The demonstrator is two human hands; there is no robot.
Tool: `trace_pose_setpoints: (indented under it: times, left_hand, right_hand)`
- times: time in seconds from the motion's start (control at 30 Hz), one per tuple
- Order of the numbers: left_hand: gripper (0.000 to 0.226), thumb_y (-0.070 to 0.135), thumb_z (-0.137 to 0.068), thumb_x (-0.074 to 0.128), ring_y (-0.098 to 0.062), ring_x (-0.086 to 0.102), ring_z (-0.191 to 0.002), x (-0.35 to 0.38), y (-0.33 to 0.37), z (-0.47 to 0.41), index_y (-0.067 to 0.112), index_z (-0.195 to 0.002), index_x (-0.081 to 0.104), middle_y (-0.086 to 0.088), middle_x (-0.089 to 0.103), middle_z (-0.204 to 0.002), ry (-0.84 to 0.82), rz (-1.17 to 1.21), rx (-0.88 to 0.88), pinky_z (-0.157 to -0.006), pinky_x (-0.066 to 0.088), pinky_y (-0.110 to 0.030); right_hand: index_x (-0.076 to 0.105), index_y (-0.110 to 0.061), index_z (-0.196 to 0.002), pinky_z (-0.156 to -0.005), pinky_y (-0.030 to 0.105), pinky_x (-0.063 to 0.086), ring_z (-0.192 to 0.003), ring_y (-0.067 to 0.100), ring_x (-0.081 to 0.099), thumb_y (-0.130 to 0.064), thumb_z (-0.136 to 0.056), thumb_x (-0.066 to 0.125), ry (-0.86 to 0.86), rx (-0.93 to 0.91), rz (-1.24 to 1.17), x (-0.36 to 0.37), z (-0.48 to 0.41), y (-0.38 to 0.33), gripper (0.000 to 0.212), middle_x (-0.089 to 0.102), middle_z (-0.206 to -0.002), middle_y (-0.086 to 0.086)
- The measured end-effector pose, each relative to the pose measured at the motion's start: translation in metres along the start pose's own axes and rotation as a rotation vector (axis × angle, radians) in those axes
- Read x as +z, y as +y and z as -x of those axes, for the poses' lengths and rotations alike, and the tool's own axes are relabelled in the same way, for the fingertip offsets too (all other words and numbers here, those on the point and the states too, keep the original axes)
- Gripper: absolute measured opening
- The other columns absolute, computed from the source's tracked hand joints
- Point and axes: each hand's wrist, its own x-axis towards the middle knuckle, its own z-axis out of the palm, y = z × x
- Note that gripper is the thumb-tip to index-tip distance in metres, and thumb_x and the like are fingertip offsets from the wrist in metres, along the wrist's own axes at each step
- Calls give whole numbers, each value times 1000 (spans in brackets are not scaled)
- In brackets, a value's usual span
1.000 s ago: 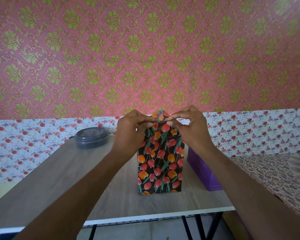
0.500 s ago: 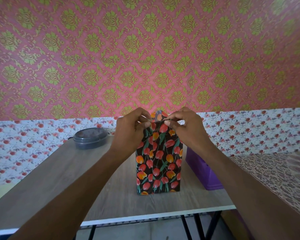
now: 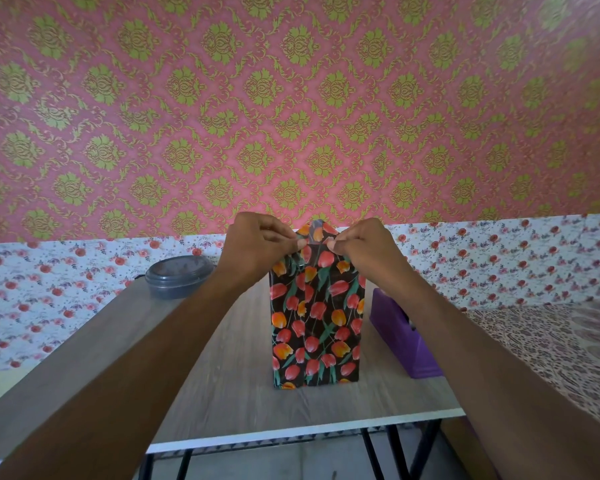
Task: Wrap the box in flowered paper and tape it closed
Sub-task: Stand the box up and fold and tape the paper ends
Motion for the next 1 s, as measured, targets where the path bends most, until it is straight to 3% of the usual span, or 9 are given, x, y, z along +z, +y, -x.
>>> trace_pose_setpoints:
  times: [0.07, 0.13, 0.2, 0.3, 0.5, 0.6, 0.67, 0.83, 1.0]
  left_hand:
    - [17, 18, -71, 90, -14, 75, -67, 1, -1, -1, 12, -77, 76, 0, 76, -70, 14, 23, -23, -73, 64, -39]
    - [18, 18, -70, 91, -12, 74, -64, 3, 0, -1, 10, -77, 75, -1, 75, -69, 26, -13, -21, -70, 64, -35]
    - [20, 17, -69, 92, -8, 72, -61, 6, 2, -2, 10, -76, 74, 0, 75, -68, 40, -68, -14, -65, 63, -30]
    - [22, 20, -68, 93, -7, 71, -58, 6, 2, -5, 10, -74, 74, 0, 74, -67, 40, -97, -24, -62, 62, -25]
    - [22, 21, -68, 93, -7, 71, -60, 9, -4, -8, 15, -75, 73, 2, 73, -68, 67, -158, -36, -60, 60, -23]
    - [15, 15, -73, 89, -5, 69, -63, 13, -6, -9, 16, -78, 74, 3, 73, -70, 72, -225, 23, -61, 55, -16]
    - [10, 12, -77, 86, -6, 68, -65, 13, -8, -9, 13, -78, 76, 0, 73, -72, 64, -249, 35, -63, 55, -17]
    - [9, 18, -80, 85, -7, 69, -62, 9, -14, -11, 14, -78, 77, 0, 72, -68, 5, -268, 40, -62, 54, -18]
    - [7, 21, -81, 84, -9, 69, -65, 7, -16, -15, 16, -79, 79, 0, 73, -71, -29, -321, 77, -62, 55, -19]
  right_hand:
    - [68, 19, -96, -84, 50, 60, -91, 52, 67, -23, -85, 81, -1, 91, 19, -1, -6, -3, 44, 67, -97, 38]
    - [59, 8, -78, -65, 38, 53, -68, 37, 64, -21, -78, 87, 4, 181, 36, -5, -9, -9, 40, 55, -73, 24]
    - [49, -5, -79, -59, 28, 43, -64, 23, 53, -19, -72, 91, 23, 243, 5, -9, -11, -11, 45, 44, -77, 8]
    - [49, -7, -79, -56, 27, 43, -69, 18, 53, -13, -67, 93, 44, 257, -43, -8, -13, -9, 46, 46, -82, 6]
    - [52, -8, -62, -61, 26, 45, -58, 15, 56, -3, -61, 94, 167, 164, -132, 3, -11, 5, 43, 49, -61, 4]
    - [60, -3, -72, -71, 32, 52, -68, 18, 62, -4, -63, 93, 205, 151, -171, 5, -8, 8, 34, 60, -74, 13]
    - [64, 1, -85, -67, 29, 48, -75, 16, 61, -7, -65, 93, 206, 154, -176, 6, -7, 8, 36, 67, -89, 18]
    - [64, -4, -98, -72, 28, 41, -104, 18, 57, -23, -64, 95, 199, 181, -175, 3, -7, 11, 50, 60, -94, -5]
    - [67, -11, -113, -81, 27, 40, -103, 15, 51, -35, -62, 96, 168, 230, -158, -7, -8, 14, 63, 52, -113, -4]
